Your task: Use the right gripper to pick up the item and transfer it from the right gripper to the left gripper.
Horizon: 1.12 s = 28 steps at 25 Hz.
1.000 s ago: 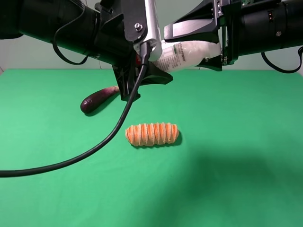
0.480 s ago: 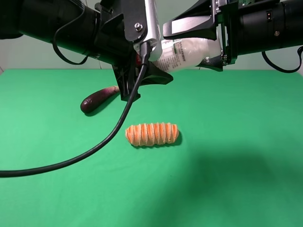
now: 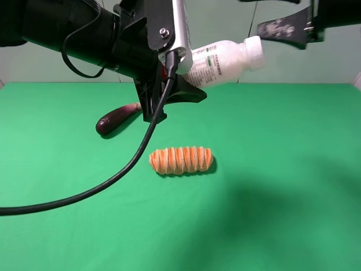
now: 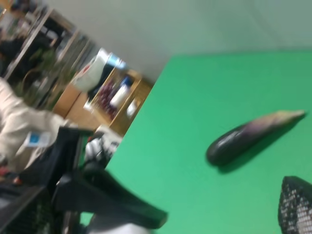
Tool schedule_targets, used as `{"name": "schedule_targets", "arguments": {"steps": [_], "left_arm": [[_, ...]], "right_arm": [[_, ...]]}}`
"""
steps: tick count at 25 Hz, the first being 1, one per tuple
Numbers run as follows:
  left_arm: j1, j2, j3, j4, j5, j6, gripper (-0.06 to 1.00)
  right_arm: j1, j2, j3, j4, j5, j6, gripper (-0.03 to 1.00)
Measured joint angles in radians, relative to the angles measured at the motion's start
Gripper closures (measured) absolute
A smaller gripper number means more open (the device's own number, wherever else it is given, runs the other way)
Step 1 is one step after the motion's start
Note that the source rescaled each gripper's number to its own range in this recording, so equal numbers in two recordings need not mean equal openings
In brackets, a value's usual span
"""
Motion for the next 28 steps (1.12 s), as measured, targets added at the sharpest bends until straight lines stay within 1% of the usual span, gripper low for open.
{"name": "schedule_targets", "arguments": {"steps": [3, 6, 10, 13, 15, 17, 22, 24, 28], "left_arm": [[0.000, 0.000, 0.000, 0.000, 0.000, 0.000, 0.92], [0.000, 0.000, 0.000, 0.000, 0.000, 0.000, 0.92], [0.000, 0.000, 0.000, 0.000, 0.000, -0.015, 0.92], [0.000, 0.000, 0.000, 0.000, 0.000, -0.026, 0.92], [0.000, 0.000, 0.000, 0.000, 0.000, -0.027, 0.92], [0.000, 0.000, 0.000, 0.001, 0.001, -0.027, 0.92], [0.000, 0.000, 0.000, 0.002, 0.013, -0.057, 0.92], [0.000, 0.000, 0.000, 0.002, 0.014, -0.059, 0.92], [0.000, 0.000, 0.000, 0.002, 0.014, -0.060, 0.92]], "right_arm": [[-0.020, -0.047, -0.001, -0.125, -0.052, 0.046, -0.03], [-0.021, -0.125, -0.001, -0.359, -0.136, 0.148, -0.03], [-0.021, -0.264, -0.001, -0.667, -0.208, 0.373, -0.03], [-0.021, -0.386, 0.016, -0.829, -0.218, 0.513, -0.03], [-0.021, -0.470, 0.048, -0.906, -0.217, 0.588, -0.03], [-0.021, -0.566, 0.089, -0.961, -0.215, 0.638, -0.03], [-0.021, -0.806, 0.212, -1.016, -0.207, 0.733, -0.03], [-0.021, -0.882, 0.242, -1.050, -0.176, 0.756, -0.03], [-0.021, -0.994, 0.265, -1.140, -0.072, 0.815, -0.03]]}}
